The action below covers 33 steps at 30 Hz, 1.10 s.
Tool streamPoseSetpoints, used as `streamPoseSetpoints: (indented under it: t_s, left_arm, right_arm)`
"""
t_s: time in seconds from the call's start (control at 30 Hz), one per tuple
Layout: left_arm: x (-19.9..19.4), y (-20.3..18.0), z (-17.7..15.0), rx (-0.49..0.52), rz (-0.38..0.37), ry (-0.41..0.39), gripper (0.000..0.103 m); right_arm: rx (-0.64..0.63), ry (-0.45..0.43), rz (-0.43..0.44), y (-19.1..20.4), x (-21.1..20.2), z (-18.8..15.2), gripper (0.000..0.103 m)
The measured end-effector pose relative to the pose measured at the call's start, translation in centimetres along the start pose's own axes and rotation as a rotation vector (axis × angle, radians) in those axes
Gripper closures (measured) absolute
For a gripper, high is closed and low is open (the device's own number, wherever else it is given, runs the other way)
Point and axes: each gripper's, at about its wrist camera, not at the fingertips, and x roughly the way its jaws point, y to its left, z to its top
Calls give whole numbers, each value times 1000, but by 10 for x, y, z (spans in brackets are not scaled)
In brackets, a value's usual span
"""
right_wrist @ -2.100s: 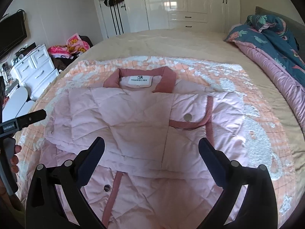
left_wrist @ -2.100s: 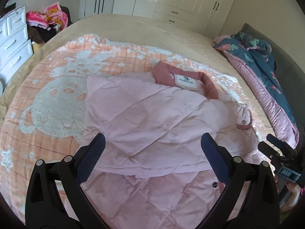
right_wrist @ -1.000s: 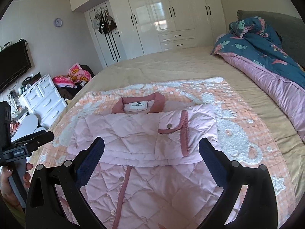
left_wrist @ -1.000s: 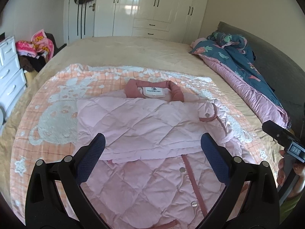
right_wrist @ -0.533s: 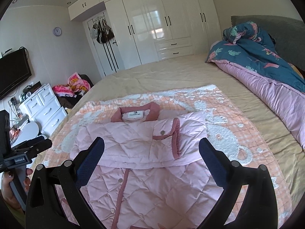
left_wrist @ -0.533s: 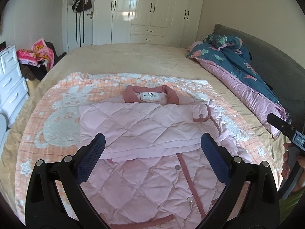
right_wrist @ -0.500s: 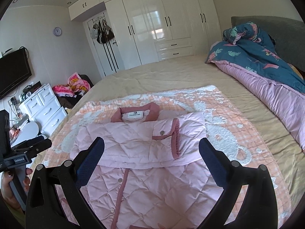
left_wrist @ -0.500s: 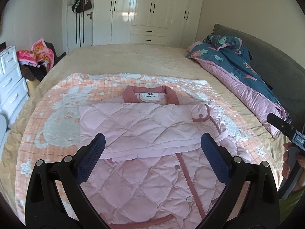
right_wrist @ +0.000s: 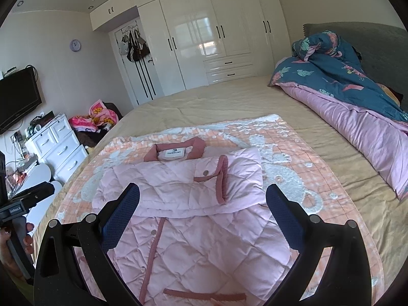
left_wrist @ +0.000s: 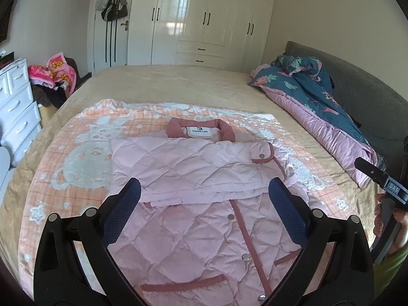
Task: Fold large clothes
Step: 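Move both tools toward the ribbed hem of the jacket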
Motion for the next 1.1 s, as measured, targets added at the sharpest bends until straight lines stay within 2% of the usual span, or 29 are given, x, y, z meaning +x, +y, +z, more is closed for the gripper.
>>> streamPoseSetpoints:
  t_s: [0.57,0.8,1.1]
  left_arm:
    - [-15,4,-42,-28,21,31,9]
    - [-19,5,-59,-15,60,45,9]
    - [-15,12,-92,-24,95,104,9]
  right_arm:
    - [-38,38,-32,0,-10,-37,4]
    - [-80,78,-34,7,-8,-57,4]
    - [-62,142,-56,-3,-10,-84,4]
